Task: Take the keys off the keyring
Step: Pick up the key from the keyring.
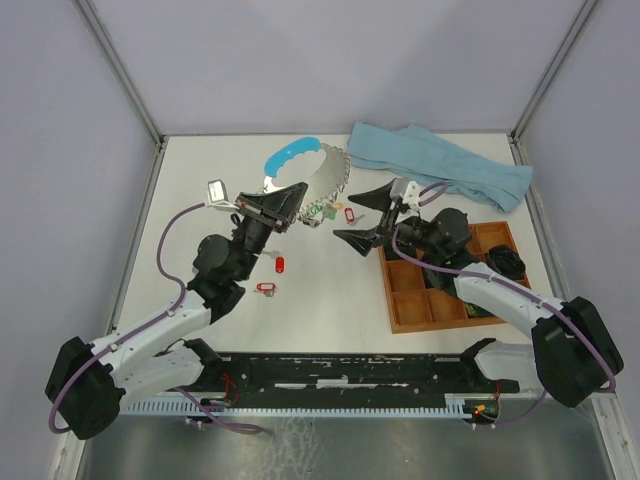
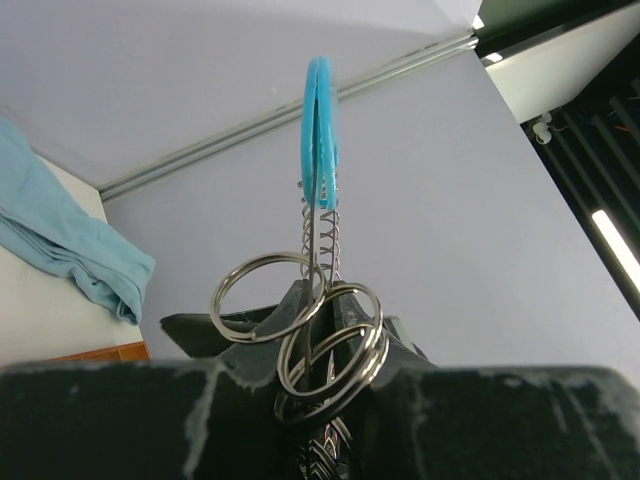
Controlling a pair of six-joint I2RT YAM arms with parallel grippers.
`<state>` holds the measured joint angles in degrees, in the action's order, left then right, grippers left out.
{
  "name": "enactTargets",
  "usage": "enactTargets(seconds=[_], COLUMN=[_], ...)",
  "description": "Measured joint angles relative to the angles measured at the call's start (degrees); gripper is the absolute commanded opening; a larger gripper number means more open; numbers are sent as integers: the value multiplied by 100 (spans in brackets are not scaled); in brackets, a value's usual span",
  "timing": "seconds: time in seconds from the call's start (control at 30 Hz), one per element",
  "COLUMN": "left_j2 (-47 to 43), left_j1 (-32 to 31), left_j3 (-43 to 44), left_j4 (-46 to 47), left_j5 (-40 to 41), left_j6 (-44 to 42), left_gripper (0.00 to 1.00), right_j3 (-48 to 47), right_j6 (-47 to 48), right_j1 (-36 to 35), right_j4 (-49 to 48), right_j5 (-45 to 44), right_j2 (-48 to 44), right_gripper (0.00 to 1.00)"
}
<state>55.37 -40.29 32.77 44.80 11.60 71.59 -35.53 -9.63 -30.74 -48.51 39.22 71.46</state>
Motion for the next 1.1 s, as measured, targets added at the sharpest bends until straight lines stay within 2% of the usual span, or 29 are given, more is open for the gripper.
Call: enactTargets(seconds=[0.13,0.27,0.47,0.7,0.83,1.1], left_j2=[162,297,396,466,474,474], left_j1=[-149,-286,-448,-514,-522,-522], left_j3=[50,55,127,140,140,140], left_j4=[7,4,42,144,168,208], left_j5=[227,411,570,643,647,660], left_j6=[9,13,20,105,125,166], left_gripper=[3,3,3,3,3,3], right_j3=[0,0,0,0,0,-2], right_j6=[7,48,48,-59,-155,-289], right_j1=[-109,-282,-442,-442,-442,-439], right_j4=[-566,-837,-833,-841,-841,-841], right_j5=[-299,-461,-715,-778,-702,-555], right_j2=[22,144,267,264,264,251], right_gripper=[91,84,69,45,36,34])
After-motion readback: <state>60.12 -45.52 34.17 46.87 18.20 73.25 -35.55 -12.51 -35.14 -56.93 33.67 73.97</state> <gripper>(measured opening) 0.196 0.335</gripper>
